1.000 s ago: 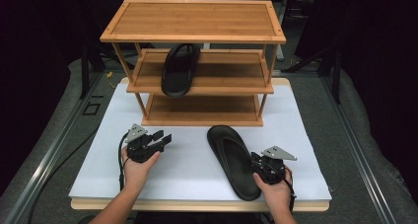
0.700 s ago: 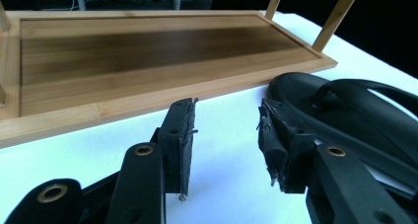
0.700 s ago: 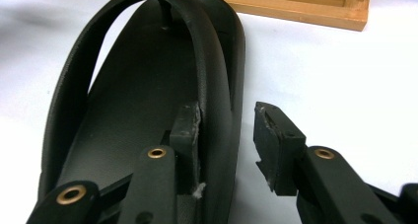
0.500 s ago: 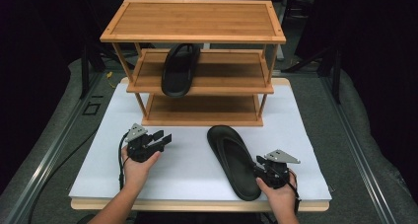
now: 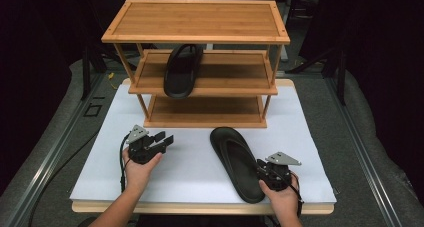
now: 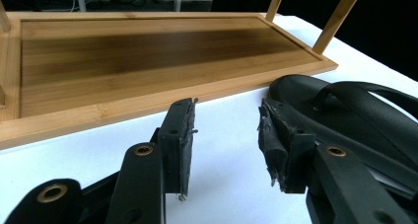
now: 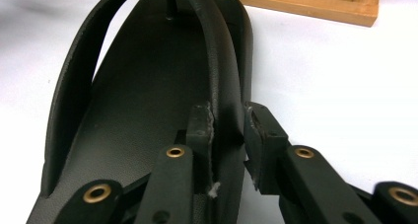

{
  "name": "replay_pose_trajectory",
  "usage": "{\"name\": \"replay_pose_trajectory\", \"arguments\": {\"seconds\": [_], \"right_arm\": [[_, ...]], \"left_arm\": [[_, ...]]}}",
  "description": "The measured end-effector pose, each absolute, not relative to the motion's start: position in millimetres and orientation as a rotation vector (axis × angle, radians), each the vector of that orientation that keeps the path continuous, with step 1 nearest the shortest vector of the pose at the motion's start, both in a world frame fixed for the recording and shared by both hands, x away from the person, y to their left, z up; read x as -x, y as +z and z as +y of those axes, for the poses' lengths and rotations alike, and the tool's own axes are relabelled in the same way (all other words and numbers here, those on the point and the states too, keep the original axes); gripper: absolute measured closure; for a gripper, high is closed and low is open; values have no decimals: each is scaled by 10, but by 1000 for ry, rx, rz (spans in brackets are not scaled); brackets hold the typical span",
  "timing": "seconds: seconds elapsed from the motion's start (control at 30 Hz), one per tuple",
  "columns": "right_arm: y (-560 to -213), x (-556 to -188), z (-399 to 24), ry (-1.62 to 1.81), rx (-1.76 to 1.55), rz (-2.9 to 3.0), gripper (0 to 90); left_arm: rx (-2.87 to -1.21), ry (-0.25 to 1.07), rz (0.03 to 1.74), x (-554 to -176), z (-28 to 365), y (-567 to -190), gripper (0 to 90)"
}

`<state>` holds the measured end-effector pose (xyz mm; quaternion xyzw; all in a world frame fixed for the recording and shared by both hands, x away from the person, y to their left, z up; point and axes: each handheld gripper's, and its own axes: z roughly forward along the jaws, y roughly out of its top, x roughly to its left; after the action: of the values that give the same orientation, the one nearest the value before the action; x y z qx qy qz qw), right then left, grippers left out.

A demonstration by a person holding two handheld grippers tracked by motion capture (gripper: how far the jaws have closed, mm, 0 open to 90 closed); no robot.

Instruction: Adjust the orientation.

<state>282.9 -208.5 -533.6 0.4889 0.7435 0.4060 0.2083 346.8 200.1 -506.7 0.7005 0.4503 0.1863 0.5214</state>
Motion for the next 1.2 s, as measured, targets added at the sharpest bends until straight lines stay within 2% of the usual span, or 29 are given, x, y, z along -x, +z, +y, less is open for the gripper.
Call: {"name": "replay_pose_trajectory", "arguments": {"seconds": [1.2], "right_arm": [[-5309, -2805, -2074, 1074, -1344, 2011, 841]], "left_arm": [[-1672, 430, 1100, -3554, 2032, -5109, 566]]}}
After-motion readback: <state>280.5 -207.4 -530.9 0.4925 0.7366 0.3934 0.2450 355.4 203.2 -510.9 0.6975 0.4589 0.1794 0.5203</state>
